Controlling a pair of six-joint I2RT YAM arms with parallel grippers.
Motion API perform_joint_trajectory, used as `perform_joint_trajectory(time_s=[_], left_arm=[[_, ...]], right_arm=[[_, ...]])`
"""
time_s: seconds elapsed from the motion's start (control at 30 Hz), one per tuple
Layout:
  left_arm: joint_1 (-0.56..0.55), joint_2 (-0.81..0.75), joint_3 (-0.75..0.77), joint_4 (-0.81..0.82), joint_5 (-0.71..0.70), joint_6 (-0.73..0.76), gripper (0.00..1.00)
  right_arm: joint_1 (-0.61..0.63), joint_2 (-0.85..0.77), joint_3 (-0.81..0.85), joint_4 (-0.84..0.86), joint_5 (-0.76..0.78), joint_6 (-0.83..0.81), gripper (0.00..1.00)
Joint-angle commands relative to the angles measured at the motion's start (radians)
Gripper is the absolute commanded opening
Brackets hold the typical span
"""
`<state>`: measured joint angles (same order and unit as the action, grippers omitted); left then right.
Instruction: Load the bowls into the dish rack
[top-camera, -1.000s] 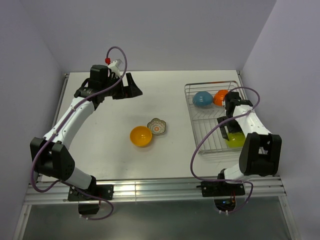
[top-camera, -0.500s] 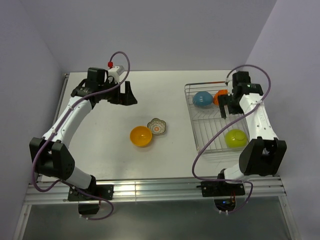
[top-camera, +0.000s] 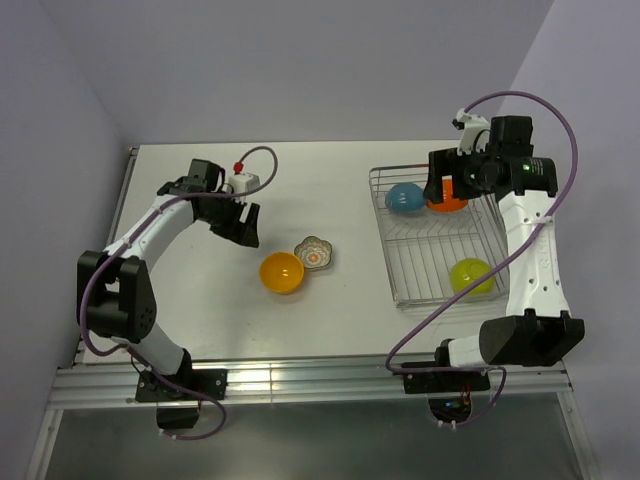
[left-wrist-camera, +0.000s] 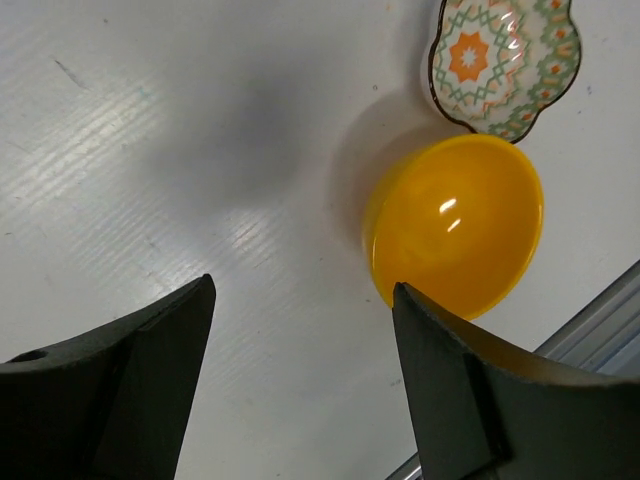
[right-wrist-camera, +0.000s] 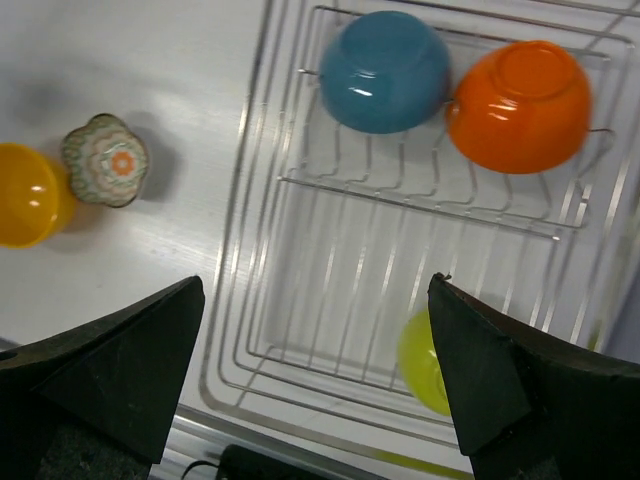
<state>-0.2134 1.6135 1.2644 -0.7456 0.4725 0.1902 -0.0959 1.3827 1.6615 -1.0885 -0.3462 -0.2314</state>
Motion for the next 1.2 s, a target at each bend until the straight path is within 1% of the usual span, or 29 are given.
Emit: perform_joint_trajectory(time_s=[0.0, 0.13, 0.27, 0.47, 0.6, 0.67, 0.8, 0.87, 0.93, 0.97, 1.0, 1.07, 1.1, 1.13, 1.17], left_arm=[[-0.049, 0.011, -0.033, 0.07, -0.043, 0.025, 0.77], [-0.119, 0.052, -0.054, 0.118, -0.113, -0.001, 0.73], [-0.182, 0.1, -0.054, 0.149, -0.169, -0.011, 0.68], [-0.227, 0.146, -0.057, 0.18, -0.23, -0.015, 0.63], [-0.234, 0.152, -0.066, 0.184, -0.218, -0.014, 0.52], [-0.241, 0.152, -0.074, 0.184, -0.212, -0.011, 0.49], [-0.242, 0.146, -0.089, 0.184, -0.204, -0.009, 0.38], [-0.242, 0.143, -0.097, 0.184, -0.198, -0.009, 0.36], [-0.244, 0.141, -0.1, 0.181, -0.196, -0.012, 0.31], [-0.244, 0.14, -0.1, 0.177, -0.198, -0.011, 0.28], [-0.244, 0.135, -0.1, 0.173, -0.198, -0.011, 0.22], [-0.244, 0.125, -0.094, 0.158, -0.19, -0.011, 0.14], [-0.244, 0.109, -0.091, 0.15, -0.184, -0.015, 0.04], [-0.245, 0.1, -0.086, 0.143, -0.181, -0.02, 0.0], [-0.245, 0.076, -0.074, 0.125, -0.163, -0.023, 0.0]], right_arm=[[-0.004, -0.054, -0.049, 0.027, -0.164, 0.038, 1.0], [-0.008, -0.085, -0.138, 0.073, -0.208, 0.069, 1.0], [-0.011, -0.102, -0.173, 0.098, -0.226, 0.089, 1.0], [-0.015, -0.102, -0.186, 0.102, -0.243, 0.101, 1.0], [-0.016, -0.1, -0.196, 0.108, -0.257, 0.11, 1.0], [-0.015, -0.103, -0.204, 0.116, -0.266, 0.115, 1.0], [-0.016, -0.105, -0.224, 0.133, -0.28, 0.127, 1.0], [-0.015, -0.103, -0.227, 0.139, -0.284, 0.132, 1.0], [-0.016, -0.103, -0.227, 0.144, -0.29, 0.138, 1.0], [-0.016, -0.103, -0.227, 0.145, -0.29, 0.139, 1.0], [-0.016, -0.103, -0.226, 0.147, -0.29, 0.142, 1.0], [-0.016, -0.108, -0.226, 0.153, -0.292, 0.148, 1.0], [-0.015, -0.108, -0.229, 0.159, -0.293, 0.158, 1.0], [-0.016, -0.116, -0.233, 0.176, -0.293, 0.165, 1.0], [-0.015, -0.12, -0.236, 0.189, -0.292, 0.191, 1.0]])
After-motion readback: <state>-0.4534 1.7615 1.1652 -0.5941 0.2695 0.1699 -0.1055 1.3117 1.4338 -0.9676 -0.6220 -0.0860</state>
